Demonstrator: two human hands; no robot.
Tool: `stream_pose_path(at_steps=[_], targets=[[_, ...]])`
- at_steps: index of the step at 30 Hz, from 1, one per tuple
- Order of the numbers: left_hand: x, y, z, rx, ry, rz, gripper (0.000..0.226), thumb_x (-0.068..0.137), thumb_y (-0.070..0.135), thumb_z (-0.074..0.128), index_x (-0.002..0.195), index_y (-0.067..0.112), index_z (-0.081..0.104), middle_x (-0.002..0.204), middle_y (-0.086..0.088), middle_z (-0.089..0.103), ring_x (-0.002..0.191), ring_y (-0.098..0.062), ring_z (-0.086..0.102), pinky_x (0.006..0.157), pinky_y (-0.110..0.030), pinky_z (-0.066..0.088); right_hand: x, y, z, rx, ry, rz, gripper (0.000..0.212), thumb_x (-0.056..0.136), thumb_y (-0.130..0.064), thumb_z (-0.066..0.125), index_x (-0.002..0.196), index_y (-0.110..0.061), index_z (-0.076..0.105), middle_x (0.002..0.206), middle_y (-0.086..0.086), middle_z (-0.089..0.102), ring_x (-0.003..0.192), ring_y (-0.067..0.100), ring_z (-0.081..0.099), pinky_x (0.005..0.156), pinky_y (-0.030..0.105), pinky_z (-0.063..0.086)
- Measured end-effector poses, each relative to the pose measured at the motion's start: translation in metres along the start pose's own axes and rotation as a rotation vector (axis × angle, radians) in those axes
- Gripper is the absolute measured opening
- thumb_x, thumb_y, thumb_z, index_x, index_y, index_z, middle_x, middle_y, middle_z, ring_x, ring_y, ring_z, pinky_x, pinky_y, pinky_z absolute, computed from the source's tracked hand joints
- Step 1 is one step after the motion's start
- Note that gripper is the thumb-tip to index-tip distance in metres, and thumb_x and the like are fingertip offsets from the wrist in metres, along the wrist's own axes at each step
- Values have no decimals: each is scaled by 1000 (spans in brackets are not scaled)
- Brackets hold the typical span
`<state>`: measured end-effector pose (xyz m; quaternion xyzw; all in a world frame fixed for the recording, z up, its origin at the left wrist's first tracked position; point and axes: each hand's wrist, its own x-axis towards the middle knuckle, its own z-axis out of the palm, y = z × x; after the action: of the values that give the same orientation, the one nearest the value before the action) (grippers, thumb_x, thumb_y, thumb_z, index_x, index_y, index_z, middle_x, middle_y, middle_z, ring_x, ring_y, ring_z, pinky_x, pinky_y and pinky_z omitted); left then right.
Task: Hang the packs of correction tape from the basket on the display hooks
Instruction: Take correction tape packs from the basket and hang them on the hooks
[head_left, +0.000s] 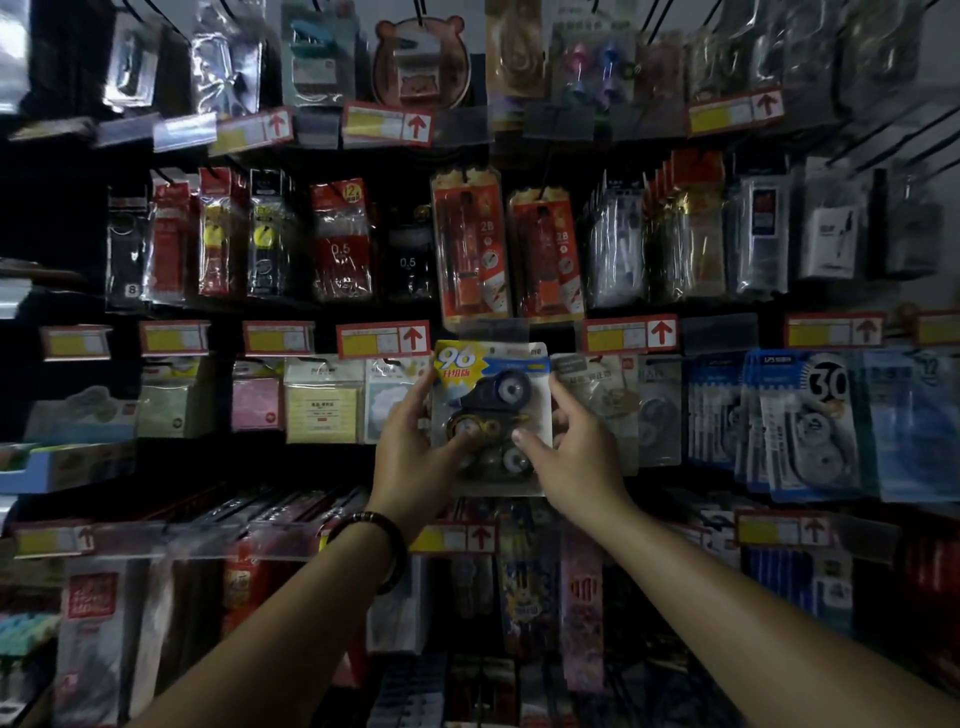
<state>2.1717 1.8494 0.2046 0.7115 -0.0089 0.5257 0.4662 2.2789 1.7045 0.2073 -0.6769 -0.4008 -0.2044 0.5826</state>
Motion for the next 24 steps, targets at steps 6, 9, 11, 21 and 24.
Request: stream_pose_path(at_steps=[6, 9, 11, 21, 24], targets=[[6, -1, 1, 31, -21, -12, 85, 91, 21, 82, 157, 49, 36, 137, 16, 59, 125, -24, 67, 99, -51, 61, 11, 3, -1, -39, -21, -24, 82, 90, -35, 75, 161, -33, 34, 143, 2, 66, 133, 22, 62, 106, 48, 56], [9, 2, 0, 34, -53, -52, 82, 93, 16, 80, 157, 44, 37, 124, 25, 58, 119, -21, 70, 96, -47, 63, 13, -1, -5, -83, -13, -36, 80, 89, -35, 76, 160, -25, 40, 143, 0, 66, 131, 19, 62, 106, 44, 55], [12, 5, -1, 64, -46, -79, 78, 93, 16, 80, 155, 41, 41, 121, 19, 59, 118, -20, 70, 95, -45, 63, 16, -3, -9, -115, -33, -3, 79, 91, -32, 78, 160, -22, 41, 149, -1, 60, 137, 20, 57, 109, 37, 51], [3, 2, 1, 409, -73, -82, 79, 89, 17, 82, 157, 25, 44, 94, 4, 73, 82, -10, 69, 71, -28, 59, 13, -9, -13, -375, -138, 106, 71, 91, -43, 67, 155, -38, 38, 153, 14, 40, 139, 40, 47, 111, 49, 47], [-6, 7, -4, 475, -44, -90, 75, 90, 21, 78, 157, 26, 43, 94, 1, 71, 93, -20, 69, 82, -40, 61, 3, -11, -19, -403, -162, 138, 59, 92, -44, 67, 147, -36, 47, 151, 11, 38, 135, 38, 50, 108, 46, 50]])
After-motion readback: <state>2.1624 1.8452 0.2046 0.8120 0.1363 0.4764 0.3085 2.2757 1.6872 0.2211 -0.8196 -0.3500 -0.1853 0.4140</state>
